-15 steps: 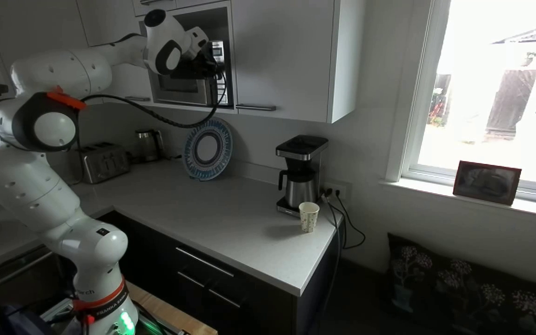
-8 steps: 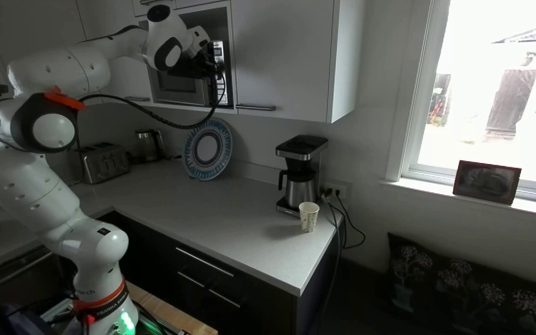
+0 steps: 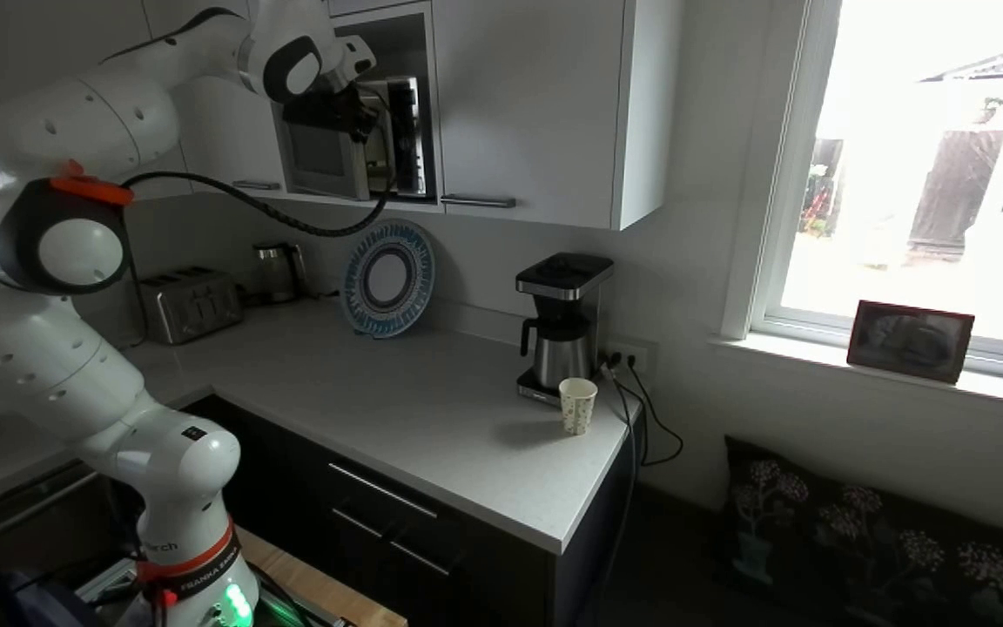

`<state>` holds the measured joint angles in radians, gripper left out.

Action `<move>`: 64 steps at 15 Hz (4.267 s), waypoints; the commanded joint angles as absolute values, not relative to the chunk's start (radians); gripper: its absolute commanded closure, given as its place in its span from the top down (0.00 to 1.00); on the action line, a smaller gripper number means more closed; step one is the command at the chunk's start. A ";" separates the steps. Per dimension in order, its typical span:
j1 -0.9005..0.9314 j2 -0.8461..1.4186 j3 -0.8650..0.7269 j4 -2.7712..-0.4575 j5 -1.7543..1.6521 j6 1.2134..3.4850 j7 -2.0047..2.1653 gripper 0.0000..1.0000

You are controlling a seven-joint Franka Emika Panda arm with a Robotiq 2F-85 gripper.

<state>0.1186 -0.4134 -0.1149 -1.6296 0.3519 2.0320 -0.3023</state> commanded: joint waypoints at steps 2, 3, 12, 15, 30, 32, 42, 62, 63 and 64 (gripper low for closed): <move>0.142 -0.412 -0.098 -1.560 0.390 1.916 -0.284 0.43; 0.131 -0.414 -0.101 -1.549 0.372 1.902 -0.293 0.43; 0.128 -0.405 -0.160 -1.492 0.382 1.826 -0.395 0.43; 0.123 -0.407 -0.185 -1.496 0.389 1.789 -0.441 0.43; 0.128 -0.397 -0.229 -1.539 0.432 1.819 -0.596 0.27; 0.130 -0.387 -0.231 -1.537 0.456 1.818 -0.625 0.32; 0.132 -0.365 -0.253 -1.528 0.586 1.750 -0.764 1.00; 0.099 -0.344 -0.178 -1.496 0.822 1.555 -0.786 1.00; 0.094 -0.345 -0.171 -1.485 0.811 1.528 -0.746 1.00; 0.093 -0.344 -0.168 -1.473 0.813 1.498 -0.722 1.00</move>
<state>0.1144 -0.3387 -0.1863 -1.5044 0.8059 1.5845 -0.7975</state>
